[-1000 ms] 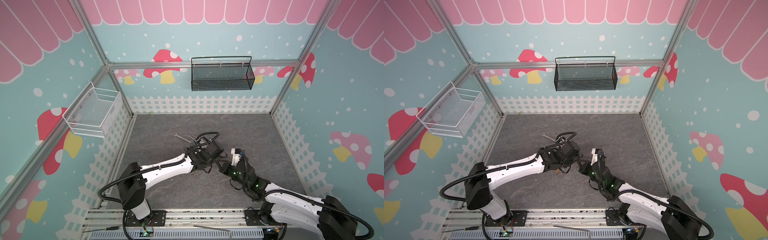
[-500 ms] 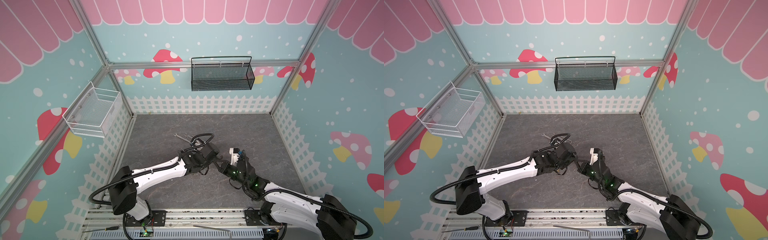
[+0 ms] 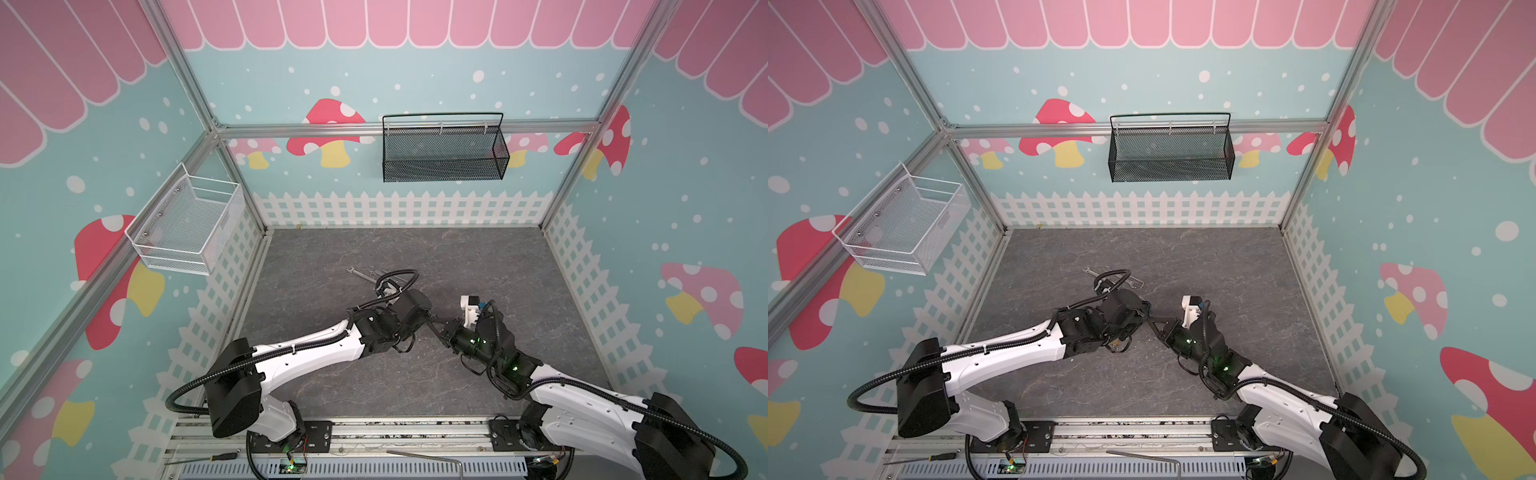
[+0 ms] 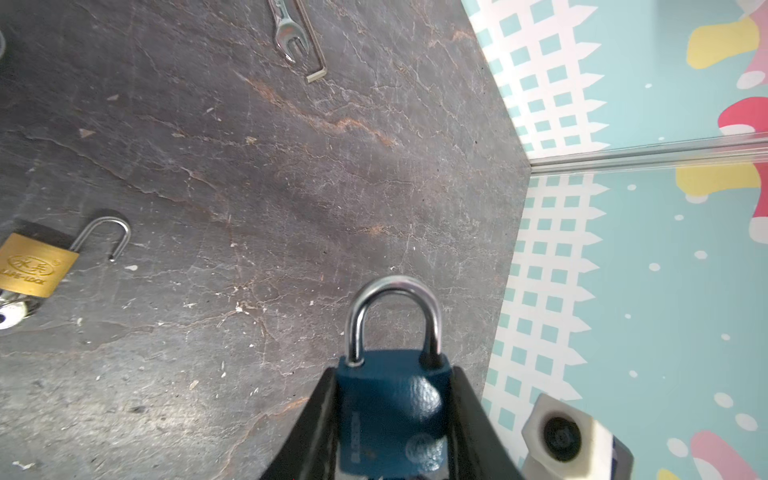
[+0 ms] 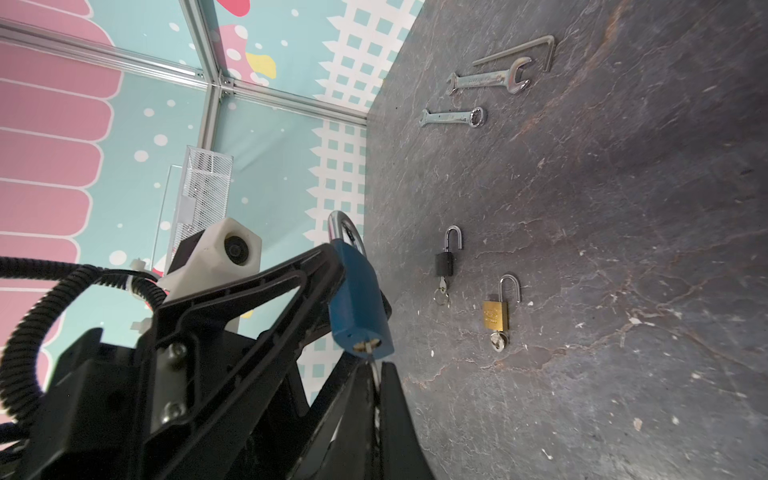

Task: Unlock with the key
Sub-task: 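Insert and turn the key in the blue padlock while the left gripper holds it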

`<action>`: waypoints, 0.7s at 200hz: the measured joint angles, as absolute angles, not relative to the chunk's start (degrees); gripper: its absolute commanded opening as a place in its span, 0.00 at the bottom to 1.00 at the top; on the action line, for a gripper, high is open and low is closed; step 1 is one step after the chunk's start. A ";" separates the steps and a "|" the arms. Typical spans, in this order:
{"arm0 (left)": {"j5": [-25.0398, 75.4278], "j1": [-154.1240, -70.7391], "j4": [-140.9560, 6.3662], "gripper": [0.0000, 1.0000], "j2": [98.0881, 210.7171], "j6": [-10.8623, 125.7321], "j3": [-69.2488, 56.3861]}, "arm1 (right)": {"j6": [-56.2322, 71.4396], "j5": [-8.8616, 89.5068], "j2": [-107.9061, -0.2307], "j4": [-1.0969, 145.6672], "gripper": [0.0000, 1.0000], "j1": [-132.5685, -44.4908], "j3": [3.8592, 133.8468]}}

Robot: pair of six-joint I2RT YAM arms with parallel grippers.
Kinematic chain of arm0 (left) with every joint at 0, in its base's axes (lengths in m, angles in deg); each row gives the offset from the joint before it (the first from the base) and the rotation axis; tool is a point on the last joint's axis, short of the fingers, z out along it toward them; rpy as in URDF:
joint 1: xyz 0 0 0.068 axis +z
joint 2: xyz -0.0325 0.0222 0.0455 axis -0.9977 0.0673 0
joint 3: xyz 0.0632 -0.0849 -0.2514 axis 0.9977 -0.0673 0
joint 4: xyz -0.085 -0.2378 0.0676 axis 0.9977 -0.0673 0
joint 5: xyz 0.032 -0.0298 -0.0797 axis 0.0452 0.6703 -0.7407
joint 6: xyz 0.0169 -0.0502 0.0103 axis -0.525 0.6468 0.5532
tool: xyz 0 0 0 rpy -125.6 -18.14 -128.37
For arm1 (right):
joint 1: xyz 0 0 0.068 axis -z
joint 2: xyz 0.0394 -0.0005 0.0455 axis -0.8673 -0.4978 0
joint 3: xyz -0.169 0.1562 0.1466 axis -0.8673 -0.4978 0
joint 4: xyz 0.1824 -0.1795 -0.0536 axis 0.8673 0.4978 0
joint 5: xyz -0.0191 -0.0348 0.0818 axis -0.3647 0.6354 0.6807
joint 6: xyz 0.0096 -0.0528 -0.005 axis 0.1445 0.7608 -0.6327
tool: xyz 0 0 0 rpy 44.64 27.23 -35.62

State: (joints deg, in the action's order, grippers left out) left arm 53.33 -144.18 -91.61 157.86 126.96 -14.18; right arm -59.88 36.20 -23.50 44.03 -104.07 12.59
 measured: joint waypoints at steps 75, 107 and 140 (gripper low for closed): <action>53.46 -145.10 -90.48 0.00 157.86 127.02 -14.18 | -69.52 37.38 -21.29 39.81 0.00 -103.32 9.32; 53.48 -145.87 -89.58 0.00 157.88 127.68 -14.18 | -73.39 36.86 -19.39 37.13 0.00 -103.32 6.98; 53.66 -146.08 -88.51 0.00 157.93 128.31 -14.18 | -75.88 35.94 -18.56 35.33 0.00 -103.32 5.82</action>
